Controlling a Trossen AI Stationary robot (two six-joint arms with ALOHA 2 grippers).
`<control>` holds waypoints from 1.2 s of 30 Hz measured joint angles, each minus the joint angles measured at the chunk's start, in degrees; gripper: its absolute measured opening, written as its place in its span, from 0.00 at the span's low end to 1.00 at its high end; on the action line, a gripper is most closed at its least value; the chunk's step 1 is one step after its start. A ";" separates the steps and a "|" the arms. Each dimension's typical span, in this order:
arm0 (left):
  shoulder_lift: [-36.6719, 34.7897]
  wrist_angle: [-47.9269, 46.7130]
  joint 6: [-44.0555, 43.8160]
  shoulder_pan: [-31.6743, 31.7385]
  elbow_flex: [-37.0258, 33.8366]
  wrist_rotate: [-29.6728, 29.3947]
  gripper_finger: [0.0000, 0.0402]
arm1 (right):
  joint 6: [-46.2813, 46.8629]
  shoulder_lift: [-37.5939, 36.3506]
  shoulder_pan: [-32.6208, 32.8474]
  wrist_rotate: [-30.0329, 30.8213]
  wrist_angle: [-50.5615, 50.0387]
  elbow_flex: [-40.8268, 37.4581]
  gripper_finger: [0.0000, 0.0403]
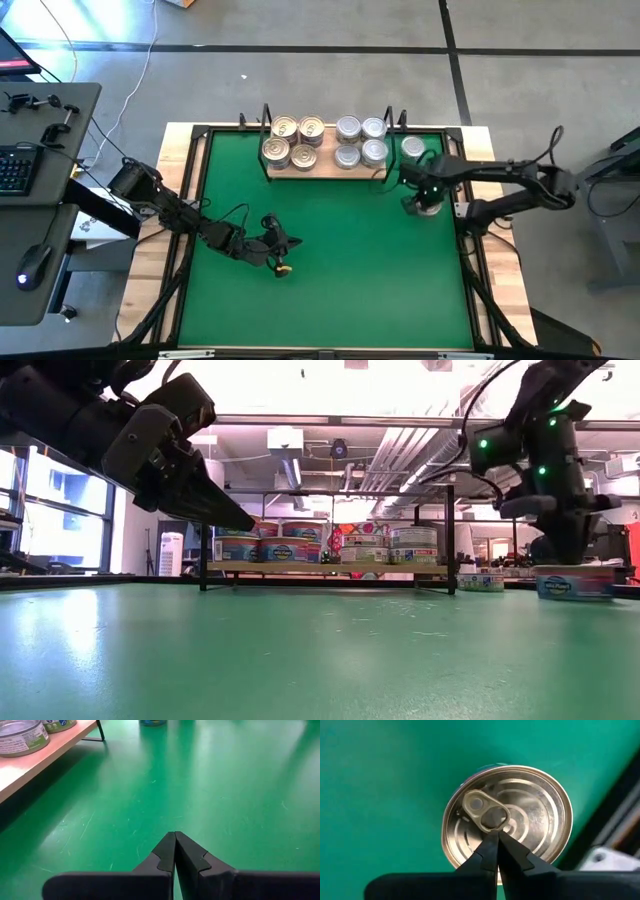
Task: Stack canned seafood by type on shelf
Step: Stack the blue pink tuna can on top of the other blue pink tuna can on the shelf
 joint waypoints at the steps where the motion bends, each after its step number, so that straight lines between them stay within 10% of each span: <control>1: 0.00 -0.02 0.00 0.00 0.02 0.00 0.00 | 1.16 0.00 2.12 -0.68 0.27 0.00 0.00; 10: 0.00 -0.15 1.00 -0.40 0.17 -0.02 0.00 | 17.16 0.44 24.13 -2.89 10.10 0.07 0.00; 19: 0.00 0.01 10.60 -3.11 7.65 -0.01 0.00 | 20.56 12.85 34.62 -0.38 46.67 0.36 0.00; 28: 0.00 -7.73 15.35 -5.73 15.44 -0.07 0.00 | -4.39 34.02 36.73 5.78 104.56 4.97 0.00; 36: 0.39 -17.66 3.93 -3.70 16.47 -0.12 0.00 | -17.34 28.70 39.10 7.51 99.34 9.08 0.00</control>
